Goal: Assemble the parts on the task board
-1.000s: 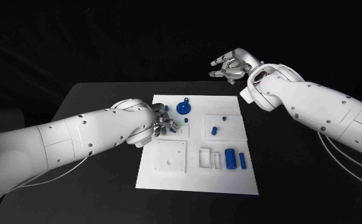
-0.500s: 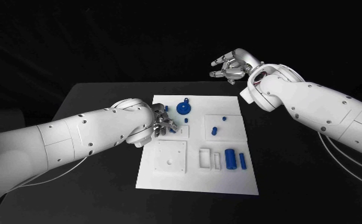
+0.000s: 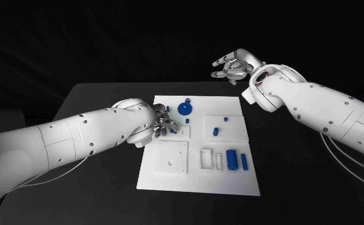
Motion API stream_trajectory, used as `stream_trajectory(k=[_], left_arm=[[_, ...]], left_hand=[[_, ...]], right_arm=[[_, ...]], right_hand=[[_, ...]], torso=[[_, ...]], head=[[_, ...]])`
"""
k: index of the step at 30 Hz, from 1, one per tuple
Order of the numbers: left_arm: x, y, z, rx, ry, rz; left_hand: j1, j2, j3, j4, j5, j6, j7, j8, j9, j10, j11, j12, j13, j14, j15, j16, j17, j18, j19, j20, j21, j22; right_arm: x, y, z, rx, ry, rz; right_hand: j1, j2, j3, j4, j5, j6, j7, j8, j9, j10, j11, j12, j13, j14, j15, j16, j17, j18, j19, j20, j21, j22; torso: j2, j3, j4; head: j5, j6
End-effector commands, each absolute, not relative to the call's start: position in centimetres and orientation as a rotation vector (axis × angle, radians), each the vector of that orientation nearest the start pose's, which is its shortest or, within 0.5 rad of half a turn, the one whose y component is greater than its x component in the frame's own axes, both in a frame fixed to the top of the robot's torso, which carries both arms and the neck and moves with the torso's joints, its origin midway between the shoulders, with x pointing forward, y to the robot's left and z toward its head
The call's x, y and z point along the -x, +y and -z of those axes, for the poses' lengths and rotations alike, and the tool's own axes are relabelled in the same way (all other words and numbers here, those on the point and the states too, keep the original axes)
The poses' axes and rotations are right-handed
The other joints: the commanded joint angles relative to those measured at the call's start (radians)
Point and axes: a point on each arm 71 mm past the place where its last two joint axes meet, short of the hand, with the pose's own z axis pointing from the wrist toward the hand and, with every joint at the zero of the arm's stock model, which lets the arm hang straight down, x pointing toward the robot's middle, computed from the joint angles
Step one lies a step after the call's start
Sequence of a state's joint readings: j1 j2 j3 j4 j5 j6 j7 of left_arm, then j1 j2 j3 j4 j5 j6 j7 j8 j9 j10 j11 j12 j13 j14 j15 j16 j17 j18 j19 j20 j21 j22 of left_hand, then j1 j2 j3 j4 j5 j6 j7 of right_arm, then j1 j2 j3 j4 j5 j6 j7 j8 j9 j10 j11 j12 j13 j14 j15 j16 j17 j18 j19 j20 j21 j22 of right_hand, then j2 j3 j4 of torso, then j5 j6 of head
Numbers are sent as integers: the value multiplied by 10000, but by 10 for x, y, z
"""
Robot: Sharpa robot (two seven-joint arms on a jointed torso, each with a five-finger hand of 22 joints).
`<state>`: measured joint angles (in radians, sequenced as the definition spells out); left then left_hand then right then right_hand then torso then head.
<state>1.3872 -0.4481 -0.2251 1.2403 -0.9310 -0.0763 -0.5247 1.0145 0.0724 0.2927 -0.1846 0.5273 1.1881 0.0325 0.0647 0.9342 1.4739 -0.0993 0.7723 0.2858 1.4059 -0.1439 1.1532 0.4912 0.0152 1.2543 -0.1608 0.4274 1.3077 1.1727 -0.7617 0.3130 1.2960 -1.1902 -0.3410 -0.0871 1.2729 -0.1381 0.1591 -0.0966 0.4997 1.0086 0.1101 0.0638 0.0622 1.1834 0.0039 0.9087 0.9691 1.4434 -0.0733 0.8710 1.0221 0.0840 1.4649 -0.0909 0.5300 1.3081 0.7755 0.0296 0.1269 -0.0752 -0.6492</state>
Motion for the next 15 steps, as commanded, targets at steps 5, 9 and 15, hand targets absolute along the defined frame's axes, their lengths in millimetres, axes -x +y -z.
stream_trajectory(k=[5,9,15], left_arm=[[-530,106,207,1998,22218,3820],[-530,104,207,1963,22232,3829],[-529,102,207,1669,22225,3794]], left_hand=[[46,154,226,-159,-15,1341,-907,54,3930,395,-89,47,-18,-30,-70,29,-12,-152,40,6,-36,164],[41,146,204,-135,-129,1344,-908,37,3896,395,-88,49,-17,-27,-69,32,-14,-152,41,9,-39,163],[198,223,-7,-68,-783,1511,-931,24,3833,397,-77,105,-5,-28,-36,78,4,-149,24,67,-72,159]], right_arm=[[-557,-251,88,-3289,14151,-7514],[-556,-251,88,-3287,14154,-7516],[-556,-250,88,-3280,14160,-7530]], right_hand=[[-113,11,20,-59,52,70,26,-17,8,34,-63,37,10,67,1,-17,13,156,446,-4,68,630],[-139,7,38,-52,68,68,25,-16,8,42,-64,44,24,71,1,-15,20,157,446,-4,80,629],[-139,7,37,-52,69,68,25,-16,8,43,-64,45,25,71,1,-14,21,157,446,-4,81,630]], torso=[[1,4,-1],[2,11,-7],[4,11,-6]], head=[[3,4],[-3,-1],[-22,2]])
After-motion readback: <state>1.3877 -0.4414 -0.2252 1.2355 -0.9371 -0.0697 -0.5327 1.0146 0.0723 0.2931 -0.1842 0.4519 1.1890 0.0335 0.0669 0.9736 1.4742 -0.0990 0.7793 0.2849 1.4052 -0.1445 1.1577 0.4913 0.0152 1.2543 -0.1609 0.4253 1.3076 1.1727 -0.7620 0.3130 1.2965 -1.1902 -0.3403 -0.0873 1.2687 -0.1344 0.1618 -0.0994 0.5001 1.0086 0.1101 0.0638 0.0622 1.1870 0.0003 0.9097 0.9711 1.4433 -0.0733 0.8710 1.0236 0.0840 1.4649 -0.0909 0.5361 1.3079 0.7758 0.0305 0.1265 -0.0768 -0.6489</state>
